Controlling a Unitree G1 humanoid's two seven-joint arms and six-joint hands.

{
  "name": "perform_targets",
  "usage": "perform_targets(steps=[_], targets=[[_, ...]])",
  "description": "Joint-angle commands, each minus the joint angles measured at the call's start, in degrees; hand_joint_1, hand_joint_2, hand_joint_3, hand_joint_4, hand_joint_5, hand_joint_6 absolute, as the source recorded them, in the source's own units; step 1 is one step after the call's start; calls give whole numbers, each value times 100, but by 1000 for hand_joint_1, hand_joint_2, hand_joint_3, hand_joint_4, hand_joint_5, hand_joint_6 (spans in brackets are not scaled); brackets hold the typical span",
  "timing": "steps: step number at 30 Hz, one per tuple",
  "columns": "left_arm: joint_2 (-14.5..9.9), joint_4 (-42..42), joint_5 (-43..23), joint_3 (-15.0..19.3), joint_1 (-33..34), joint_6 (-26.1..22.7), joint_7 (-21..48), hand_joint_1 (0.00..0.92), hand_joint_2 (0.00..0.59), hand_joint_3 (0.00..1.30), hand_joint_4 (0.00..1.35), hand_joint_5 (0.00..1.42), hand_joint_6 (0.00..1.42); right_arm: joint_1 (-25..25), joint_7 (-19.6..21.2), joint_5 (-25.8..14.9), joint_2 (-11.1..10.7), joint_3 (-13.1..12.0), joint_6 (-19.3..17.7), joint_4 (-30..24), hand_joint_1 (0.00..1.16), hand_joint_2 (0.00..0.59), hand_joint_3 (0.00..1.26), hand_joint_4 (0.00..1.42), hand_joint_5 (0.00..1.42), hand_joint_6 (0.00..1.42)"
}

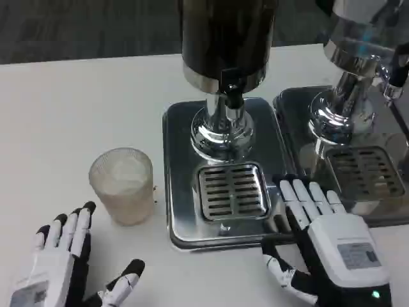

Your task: Grasp the cup under the faucet to collect the drink, then remove the cup.

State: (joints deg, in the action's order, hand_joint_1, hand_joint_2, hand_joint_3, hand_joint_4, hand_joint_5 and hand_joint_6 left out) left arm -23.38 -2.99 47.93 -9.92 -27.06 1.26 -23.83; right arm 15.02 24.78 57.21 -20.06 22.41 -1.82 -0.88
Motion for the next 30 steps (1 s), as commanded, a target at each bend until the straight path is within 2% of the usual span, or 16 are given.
perform_targets(steps=[1,11,17,21,24,26,30], targets=[[33,-87,26,-2,-51,-58,34,0,207,0,0,0,0,28,4,-26,-32,-35,19,-92,372,467,0,0,0,16],[32,-161,35,13,-69,-46,-4,0,208,0,0,0,0,11,-11,-67,-45,-41,15,-93,372,467,0,0,0,16],[31,-328,-132,208,-98,74,-72,0,197,0,0,0,0,-33,-74,-40,-34,-28,53,-98,372,467,0,0,0,16],[-144,-301,-689,675,99,534,-17,0,172,0,0,0,0,-21,-91,19,46,13,145,-165,372,467,0,0,0,16],[-261,-49,-873,874,415,760,-7,0,142,0,0,0,0,-27,-75,60,97,52,211,-182,372,467,0,0,0,18],[-312,282,-997,952,667,1014,-96,0,115,0,0,0,0,-40,-58,86,145,79,264,-174,372,467,0,0,0,22],[-372,1614,-1799,1142,1402,2029,-98,0,41,0,0,0,0,-53,-142,35,199,105,299,-197,372,467,0,0,0,40]])
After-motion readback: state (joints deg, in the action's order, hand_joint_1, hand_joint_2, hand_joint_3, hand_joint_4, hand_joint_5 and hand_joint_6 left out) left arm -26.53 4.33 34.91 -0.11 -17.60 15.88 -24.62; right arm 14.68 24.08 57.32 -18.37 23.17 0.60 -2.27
